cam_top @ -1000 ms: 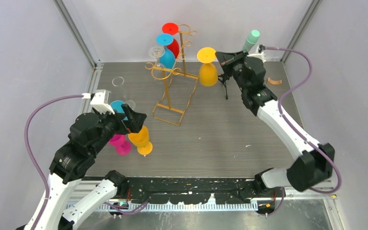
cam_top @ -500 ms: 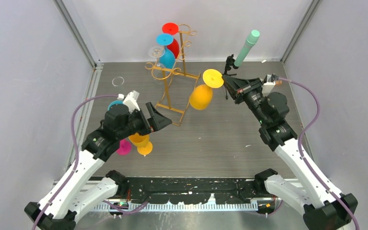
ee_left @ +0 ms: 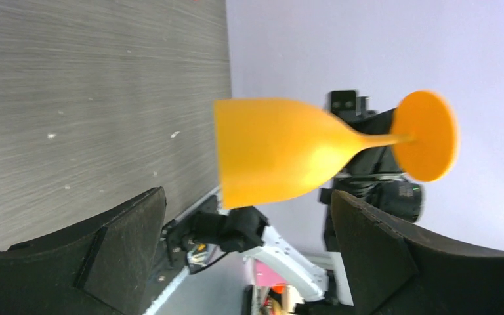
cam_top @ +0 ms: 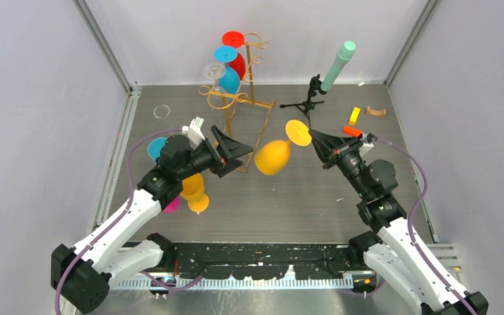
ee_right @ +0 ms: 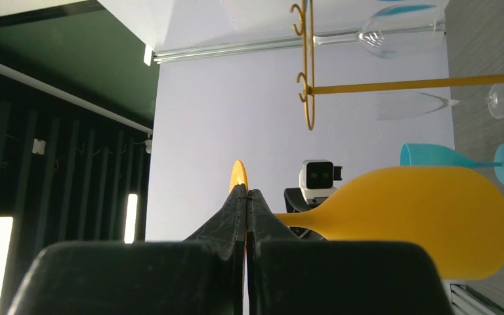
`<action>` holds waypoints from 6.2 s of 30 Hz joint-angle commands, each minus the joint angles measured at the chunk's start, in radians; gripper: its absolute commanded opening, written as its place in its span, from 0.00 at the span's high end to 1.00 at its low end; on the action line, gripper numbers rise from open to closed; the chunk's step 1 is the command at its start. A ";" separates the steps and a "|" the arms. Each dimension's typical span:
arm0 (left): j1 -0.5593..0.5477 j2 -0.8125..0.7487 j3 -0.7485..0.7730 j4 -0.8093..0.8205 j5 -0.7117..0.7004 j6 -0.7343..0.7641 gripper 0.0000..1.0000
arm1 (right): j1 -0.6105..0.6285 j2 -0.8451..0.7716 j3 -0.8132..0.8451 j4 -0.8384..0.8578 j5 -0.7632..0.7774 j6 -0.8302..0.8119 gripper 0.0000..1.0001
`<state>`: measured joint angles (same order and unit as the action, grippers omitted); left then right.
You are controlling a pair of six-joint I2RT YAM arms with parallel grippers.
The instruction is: Take the wine glass off the wine glass rack
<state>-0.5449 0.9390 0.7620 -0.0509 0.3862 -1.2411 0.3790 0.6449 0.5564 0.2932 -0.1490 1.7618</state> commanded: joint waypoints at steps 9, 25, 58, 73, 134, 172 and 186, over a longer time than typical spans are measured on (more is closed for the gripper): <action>-0.097 0.072 -0.016 0.260 0.002 -0.235 0.00 | -0.003 -0.136 -0.109 0.148 0.006 0.197 1.00; -0.204 0.014 -0.105 0.630 -0.122 -0.383 0.41 | -0.003 -0.084 -0.139 0.230 0.005 0.303 1.00; -0.212 -0.008 0.333 -0.765 -0.270 0.423 1.00 | -0.003 0.008 0.101 -0.681 0.140 -0.335 0.48; -0.333 0.283 0.432 -0.954 -0.485 0.552 1.00 | -0.003 -0.281 0.102 -1.056 0.275 -0.431 0.49; 0.342 0.419 0.902 -0.527 -0.166 0.601 0.00 | -0.003 0.087 0.148 -0.807 0.197 -0.524 0.48; 0.530 0.890 1.116 -0.200 0.443 0.168 0.69 | -0.003 0.138 0.070 -0.708 0.115 -0.533 0.48; 0.530 0.917 1.152 -0.298 0.431 0.223 0.85 | -0.003 0.129 0.068 -0.715 0.121 -0.532 0.48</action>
<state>-0.0147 1.8526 1.8698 -0.3454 0.7868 -1.0382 0.3775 0.7918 0.6220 -0.4561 -0.0296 1.2324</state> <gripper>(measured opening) 0.205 0.519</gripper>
